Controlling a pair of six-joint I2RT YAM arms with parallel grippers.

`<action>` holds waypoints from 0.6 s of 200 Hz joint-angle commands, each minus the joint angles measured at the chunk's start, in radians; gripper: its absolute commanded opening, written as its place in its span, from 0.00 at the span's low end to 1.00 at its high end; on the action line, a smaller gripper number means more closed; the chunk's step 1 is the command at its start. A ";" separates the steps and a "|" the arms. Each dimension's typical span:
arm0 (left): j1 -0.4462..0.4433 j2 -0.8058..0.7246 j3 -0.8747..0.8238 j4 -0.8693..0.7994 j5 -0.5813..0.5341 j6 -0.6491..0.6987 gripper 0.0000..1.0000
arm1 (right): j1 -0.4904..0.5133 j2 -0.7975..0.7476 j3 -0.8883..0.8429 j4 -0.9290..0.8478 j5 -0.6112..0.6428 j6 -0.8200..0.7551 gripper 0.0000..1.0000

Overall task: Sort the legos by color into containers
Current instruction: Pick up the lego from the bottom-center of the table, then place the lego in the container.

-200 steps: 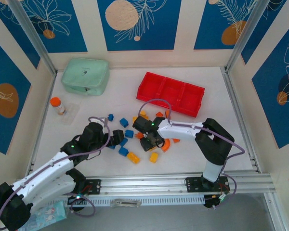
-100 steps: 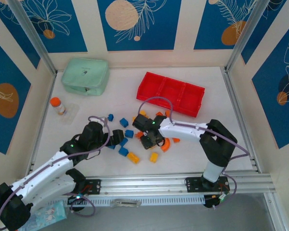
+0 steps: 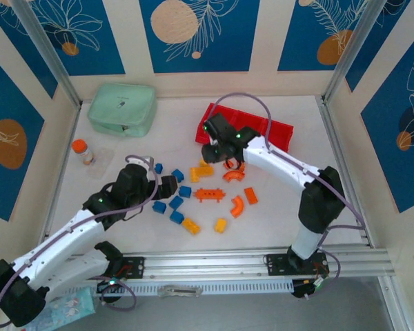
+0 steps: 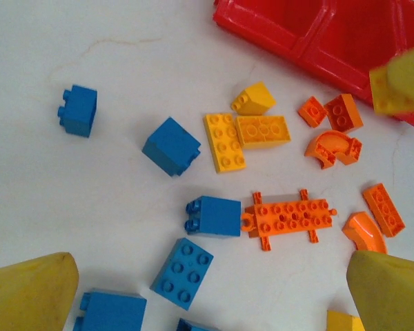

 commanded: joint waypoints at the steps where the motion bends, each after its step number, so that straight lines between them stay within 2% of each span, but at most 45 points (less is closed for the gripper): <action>1: 0.001 0.033 0.061 -0.010 -0.051 0.056 0.99 | -0.046 0.086 0.083 0.045 0.030 -0.051 0.35; 93: 0.030 0.227 0.175 0.085 -0.056 0.098 0.99 | -0.157 0.467 0.477 0.078 0.137 -0.164 0.35; 100: 0.030 0.232 0.178 0.089 -0.055 0.094 0.99 | -0.161 0.483 0.493 0.074 0.142 -0.168 0.37; 120: 0.031 0.236 0.173 0.099 -0.054 0.082 0.99 | -0.168 0.518 0.552 0.042 0.138 -0.177 0.57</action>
